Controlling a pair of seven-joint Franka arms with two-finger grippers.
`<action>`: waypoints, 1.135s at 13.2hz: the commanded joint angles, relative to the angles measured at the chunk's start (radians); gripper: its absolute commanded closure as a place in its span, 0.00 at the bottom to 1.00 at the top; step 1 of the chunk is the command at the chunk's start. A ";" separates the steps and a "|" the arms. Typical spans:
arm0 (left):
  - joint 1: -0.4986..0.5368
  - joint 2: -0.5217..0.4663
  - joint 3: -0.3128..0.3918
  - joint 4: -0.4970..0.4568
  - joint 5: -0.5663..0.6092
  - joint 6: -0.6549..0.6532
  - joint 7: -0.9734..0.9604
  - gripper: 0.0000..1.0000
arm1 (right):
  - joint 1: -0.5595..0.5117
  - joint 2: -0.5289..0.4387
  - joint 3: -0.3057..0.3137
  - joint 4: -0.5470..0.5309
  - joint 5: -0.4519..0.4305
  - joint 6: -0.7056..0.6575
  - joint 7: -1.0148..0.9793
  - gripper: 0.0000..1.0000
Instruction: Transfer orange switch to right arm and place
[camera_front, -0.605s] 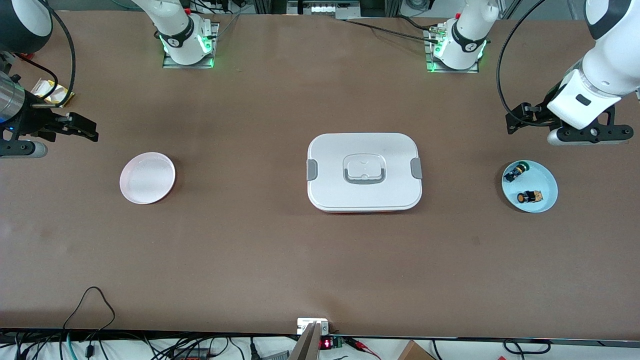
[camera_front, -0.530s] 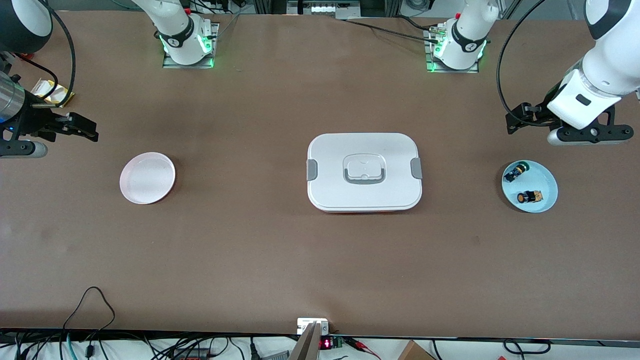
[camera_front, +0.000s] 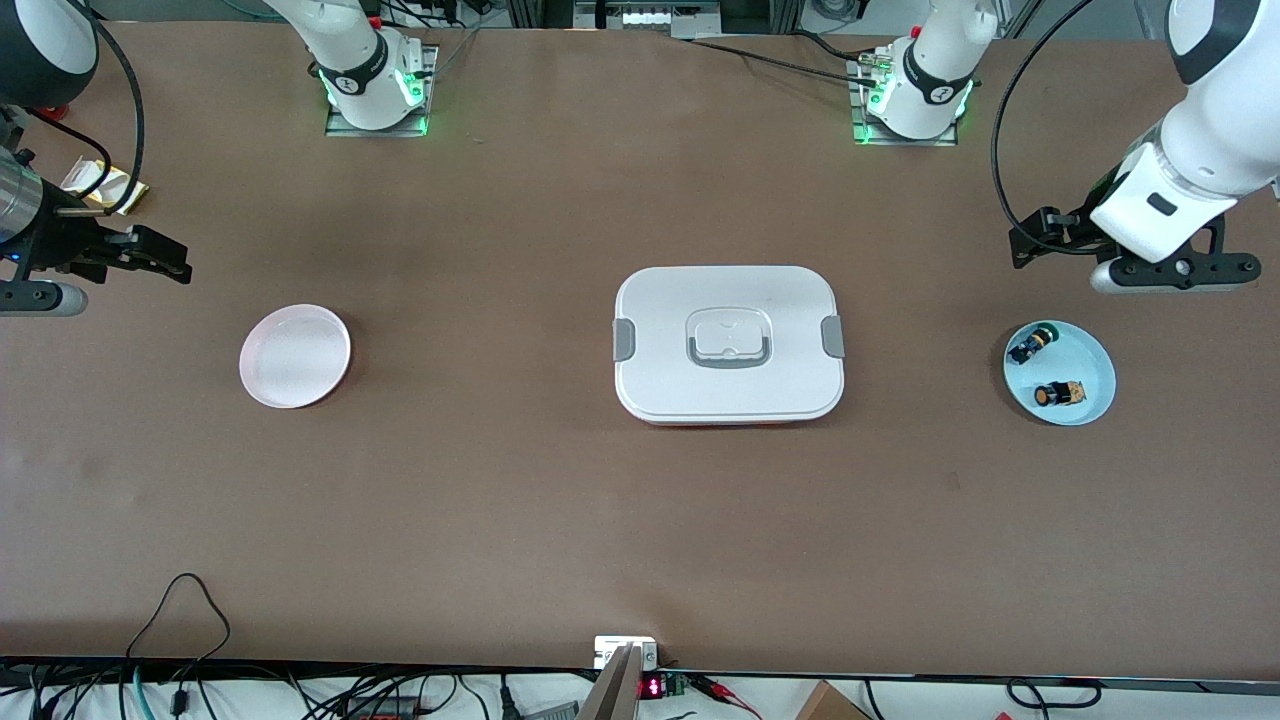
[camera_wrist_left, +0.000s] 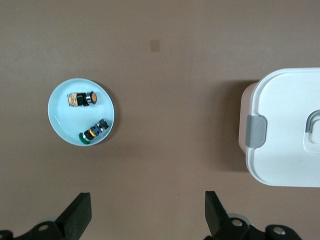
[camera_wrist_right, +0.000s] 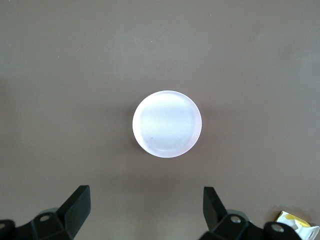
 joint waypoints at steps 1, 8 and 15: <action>0.002 0.041 -0.003 0.051 0.005 -0.048 -0.015 0.00 | -0.009 0.004 0.003 0.014 0.016 -0.002 -0.001 0.00; 0.012 0.153 0.008 0.080 0.009 -0.135 -0.065 0.00 | 0.001 0.015 0.005 0.014 0.013 -0.005 -0.007 0.00; 0.078 0.259 0.011 0.118 0.022 -0.096 -0.052 0.00 | 0.016 0.020 0.011 0.013 0.015 -0.016 -0.004 0.00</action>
